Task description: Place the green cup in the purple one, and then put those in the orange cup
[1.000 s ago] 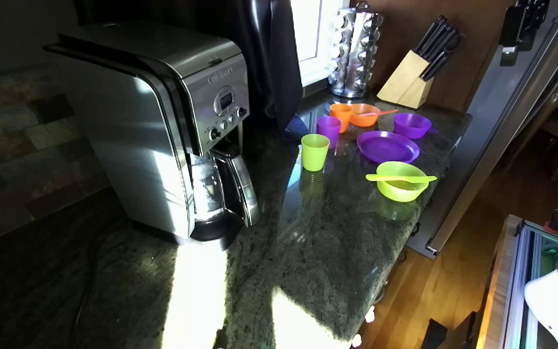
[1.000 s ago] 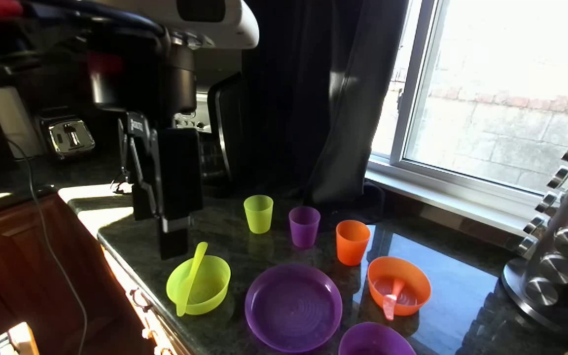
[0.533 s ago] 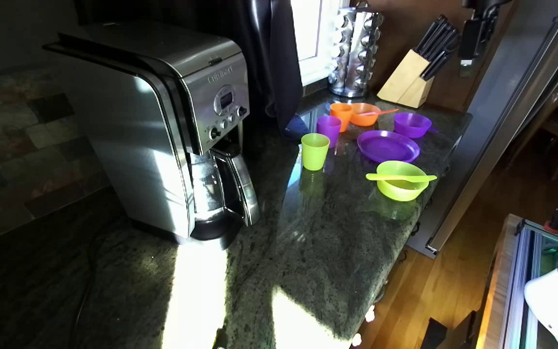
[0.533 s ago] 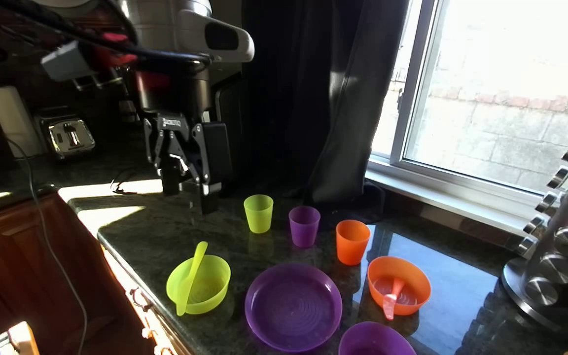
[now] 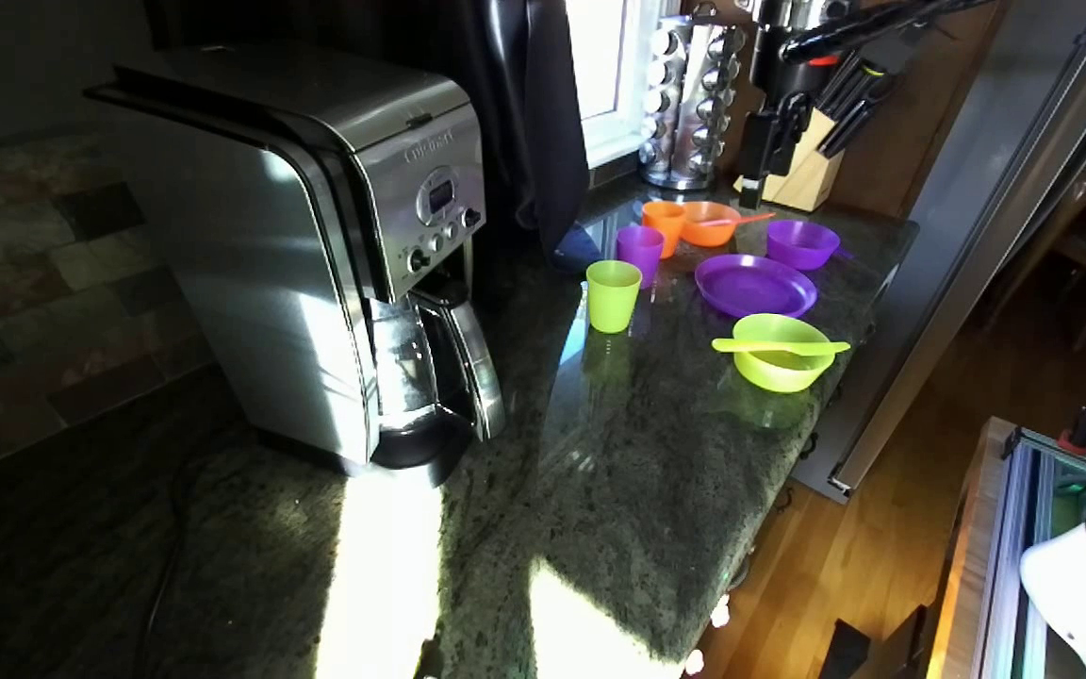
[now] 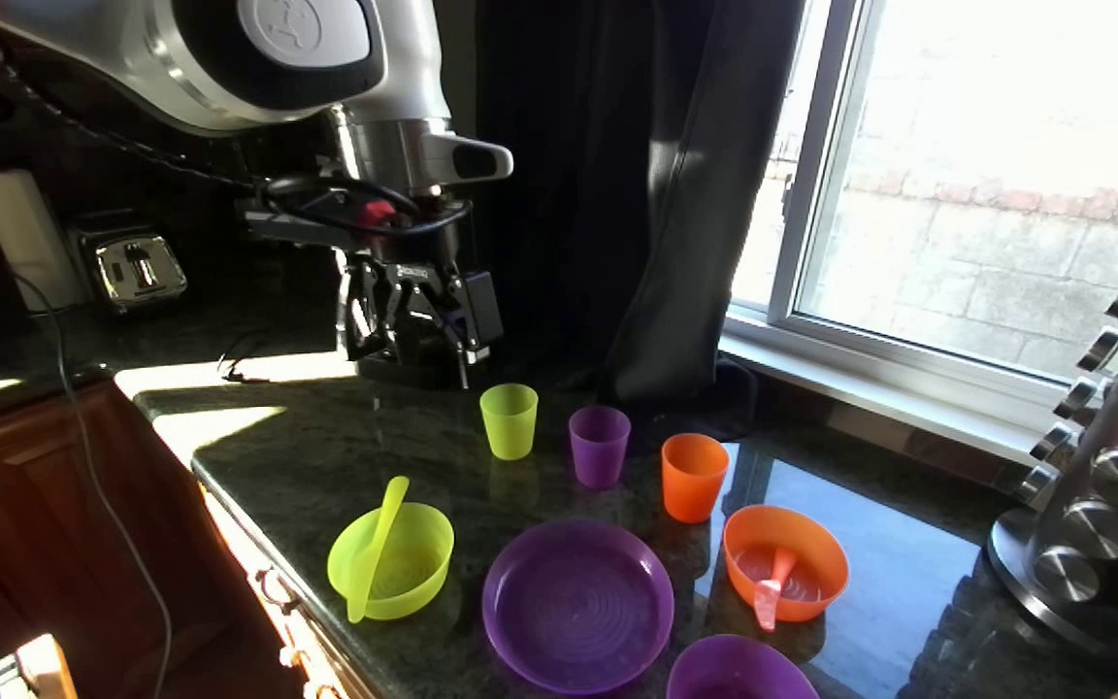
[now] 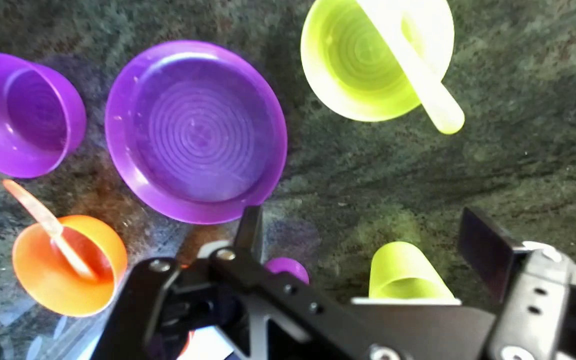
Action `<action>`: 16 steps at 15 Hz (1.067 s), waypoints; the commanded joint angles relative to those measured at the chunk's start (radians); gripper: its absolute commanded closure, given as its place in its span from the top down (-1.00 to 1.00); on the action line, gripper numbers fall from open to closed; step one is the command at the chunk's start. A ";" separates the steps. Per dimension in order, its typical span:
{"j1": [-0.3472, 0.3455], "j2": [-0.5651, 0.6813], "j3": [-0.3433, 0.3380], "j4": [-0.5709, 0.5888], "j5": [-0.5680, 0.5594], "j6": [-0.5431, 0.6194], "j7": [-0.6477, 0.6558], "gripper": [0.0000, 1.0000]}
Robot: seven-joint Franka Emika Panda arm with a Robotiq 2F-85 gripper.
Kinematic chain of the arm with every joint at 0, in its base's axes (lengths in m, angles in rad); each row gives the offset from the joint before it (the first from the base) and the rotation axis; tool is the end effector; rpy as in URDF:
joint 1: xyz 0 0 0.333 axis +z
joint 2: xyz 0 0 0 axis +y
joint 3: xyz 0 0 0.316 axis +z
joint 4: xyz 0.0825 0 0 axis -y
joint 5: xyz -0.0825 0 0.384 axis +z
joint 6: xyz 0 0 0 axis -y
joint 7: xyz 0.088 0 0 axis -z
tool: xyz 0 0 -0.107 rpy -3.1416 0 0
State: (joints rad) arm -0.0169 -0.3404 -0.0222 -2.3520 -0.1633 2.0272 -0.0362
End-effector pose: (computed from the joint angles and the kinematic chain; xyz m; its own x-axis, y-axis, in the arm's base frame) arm 0.4440 -0.0271 0.4642 0.9976 0.0696 0.0057 0.0681 -0.9878 0.1400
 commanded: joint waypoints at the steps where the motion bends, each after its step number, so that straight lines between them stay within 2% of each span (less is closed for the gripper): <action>1: 0.000 0.119 -0.010 0.048 0.051 0.121 0.006 1.00; 2: 0.004 0.155 -0.010 0.066 0.048 0.122 -0.031 1.00; 3: -0.004 0.086 -0.001 0.024 0.025 0.104 -0.005 1.00; 8: -0.003 0.154 -0.001 0.065 0.026 0.114 -0.012 1.00; 9: -0.010 0.195 -0.005 0.087 0.062 0.122 0.058 1.00; 10: -0.006 0.218 -0.008 0.094 0.096 0.115 0.059 1.00; 13: -0.001 0.267 -0.005 0.084 0.179 0.221 0.114 1.00; 16: 0.002 0.331 -0.001 0.082 0.241 0.353 0.112 1.00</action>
State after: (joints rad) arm -0.0190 -0.0770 -0.0257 -2.2794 0.0129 2.2748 0.0554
